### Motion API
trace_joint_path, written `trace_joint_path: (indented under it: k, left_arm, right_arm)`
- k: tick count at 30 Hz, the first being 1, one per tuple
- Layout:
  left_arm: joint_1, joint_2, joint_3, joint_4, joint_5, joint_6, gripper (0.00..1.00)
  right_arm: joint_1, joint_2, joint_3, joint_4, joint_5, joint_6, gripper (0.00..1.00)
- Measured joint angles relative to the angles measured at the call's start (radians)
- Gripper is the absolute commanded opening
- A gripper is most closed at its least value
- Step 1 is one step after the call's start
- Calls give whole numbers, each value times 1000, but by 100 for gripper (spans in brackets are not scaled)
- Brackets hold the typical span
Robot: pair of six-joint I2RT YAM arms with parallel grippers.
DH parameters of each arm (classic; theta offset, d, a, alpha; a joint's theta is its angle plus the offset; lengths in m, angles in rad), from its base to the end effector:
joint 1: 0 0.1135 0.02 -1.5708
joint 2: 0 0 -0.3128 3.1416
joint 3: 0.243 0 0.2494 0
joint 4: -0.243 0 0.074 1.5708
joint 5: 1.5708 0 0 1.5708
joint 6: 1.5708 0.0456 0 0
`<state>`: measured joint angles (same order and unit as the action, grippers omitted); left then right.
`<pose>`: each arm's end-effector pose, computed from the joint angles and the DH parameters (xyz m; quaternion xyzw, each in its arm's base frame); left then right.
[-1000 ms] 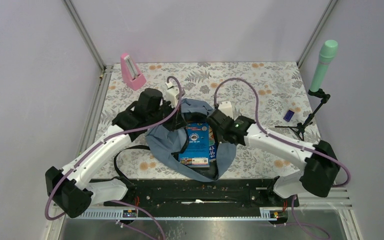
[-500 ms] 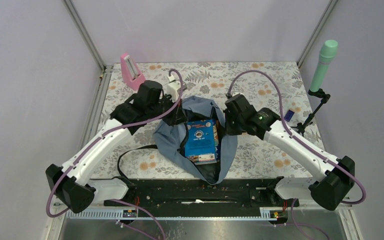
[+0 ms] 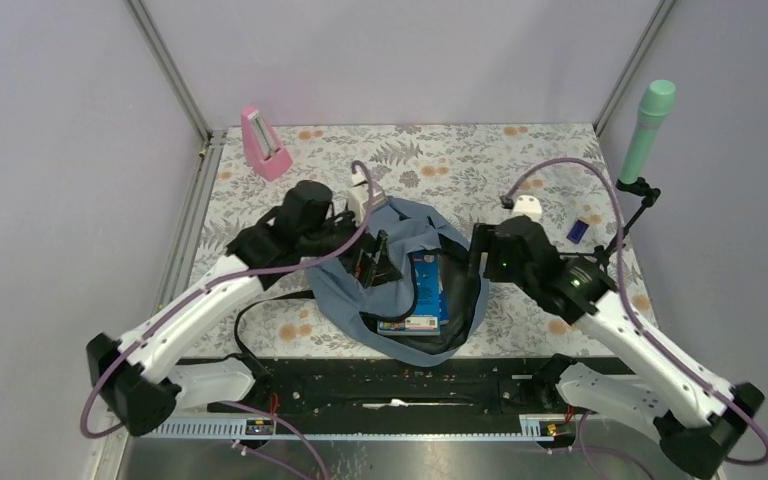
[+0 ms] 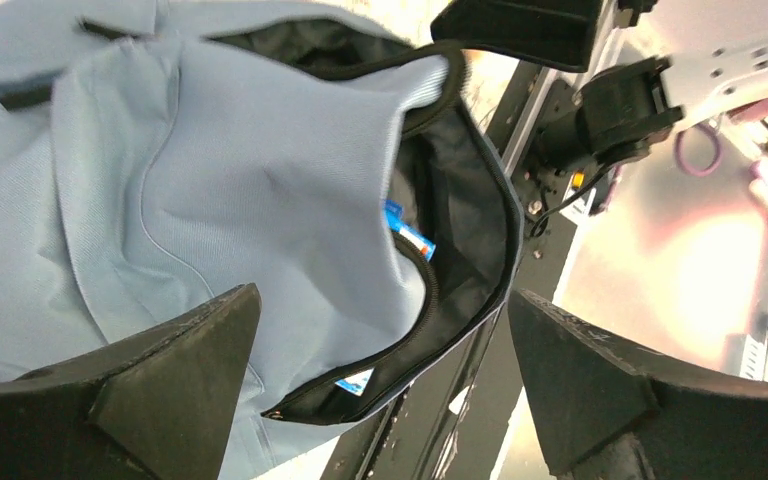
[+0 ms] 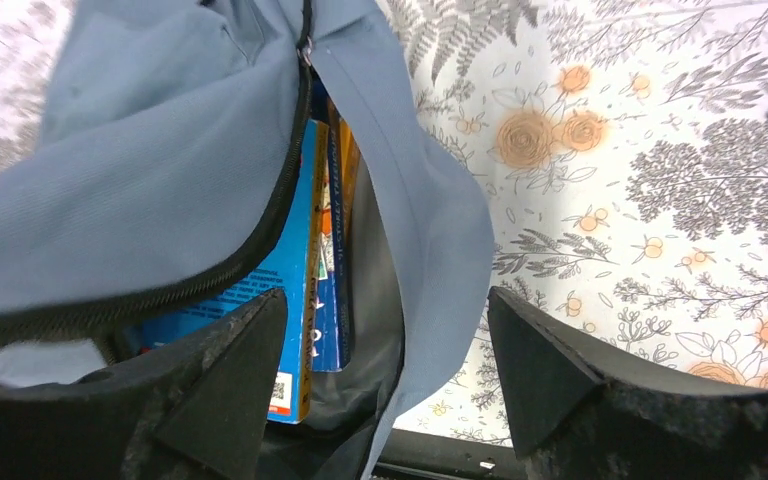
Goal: Pack the student bag
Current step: Place the book in the student bag, then zip the student bag at the center of the board.
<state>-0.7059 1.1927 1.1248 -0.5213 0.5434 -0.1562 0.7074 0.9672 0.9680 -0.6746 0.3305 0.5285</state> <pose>0.1705 -0.1763 0.3848 0.3523 0.7834 -0.4048 0.3136 0.1434 0.1031 0.3581 -0.0083 0.8916 0.1270 0.4345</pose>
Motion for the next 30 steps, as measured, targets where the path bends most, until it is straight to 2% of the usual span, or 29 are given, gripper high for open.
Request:
trace_joint_path:
  k: [6,9,12,15,18,24,30]
  left_arm:
    - [50,-182,-51,82,-27,-79,99]
    - [143,-232,-116,110,-84,-157,99]
    - [276,-250,-218,114,-125,-238,99]
    - [431,-251,-312,96,-132,-307,99]
    - [533,-253,-357,64,-166,-351,99]
    - [559,-275,-429,69,-222,-394,97]
    - [560,-275,-548,119,-248,-446,82]
  right_arm:
    - [0,-229,-39,21,-1,-48,78]
    - [0,-283,-46,58,-76,-96,75]
    - [20,-269,-45,121,-178,-137,75]
    - [128,-211,-44,187,-231,-177,74]
    - [274,-127,-24,249,-261,-219,72]
    - [465,84,82,333,-300,-269,70]
    - [541,344,237,343,-335,-248,68]
